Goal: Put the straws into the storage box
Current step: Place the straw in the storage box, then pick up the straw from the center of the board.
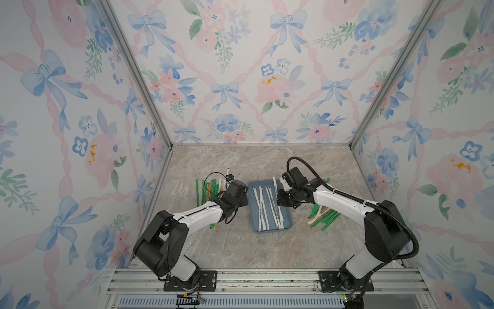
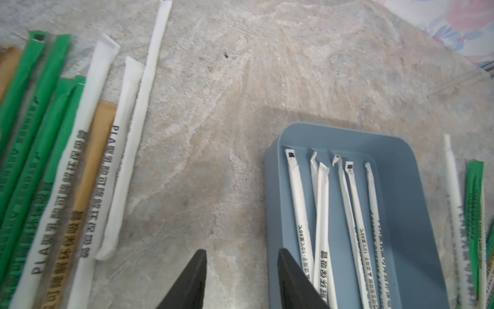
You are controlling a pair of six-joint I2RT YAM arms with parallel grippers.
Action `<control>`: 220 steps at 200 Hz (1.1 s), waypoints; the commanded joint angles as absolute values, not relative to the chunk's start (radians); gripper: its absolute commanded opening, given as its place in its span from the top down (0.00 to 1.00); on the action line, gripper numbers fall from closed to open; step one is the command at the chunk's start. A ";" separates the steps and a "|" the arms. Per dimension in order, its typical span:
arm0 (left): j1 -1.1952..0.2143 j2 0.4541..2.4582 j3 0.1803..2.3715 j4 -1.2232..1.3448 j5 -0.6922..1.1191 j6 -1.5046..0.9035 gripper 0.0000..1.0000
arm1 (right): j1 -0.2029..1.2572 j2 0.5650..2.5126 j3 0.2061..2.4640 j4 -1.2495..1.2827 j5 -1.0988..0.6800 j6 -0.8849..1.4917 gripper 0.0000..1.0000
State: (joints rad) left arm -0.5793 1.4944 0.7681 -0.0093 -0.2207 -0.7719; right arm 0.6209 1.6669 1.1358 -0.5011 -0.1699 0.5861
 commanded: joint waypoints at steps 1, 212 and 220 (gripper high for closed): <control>-0.543 1.470 0.748 -0.017 -0.227 -0.724 0.54 | 0.642 1.727 1.138 -0.497 -0.174 0.617 0.96; -0.367 1.766 0.945 -0.023 -0.215 -0.526 0.63 | 0.503 1.572 1.121 -0.619 0.006 0.485 0.74; -0.368 1.773 0.946 -0.024 -0.214 -0.524 0.63 | 0.500 1.570 1.120 -0.619 0.006 0.483 0.74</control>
State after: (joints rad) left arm -0.3714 1.7454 0.9241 -0.0090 -0.2050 -0.5484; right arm 0.5102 1.5951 1.1397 -0.5762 -0.0105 0.5053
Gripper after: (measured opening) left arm 0.368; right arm 0.258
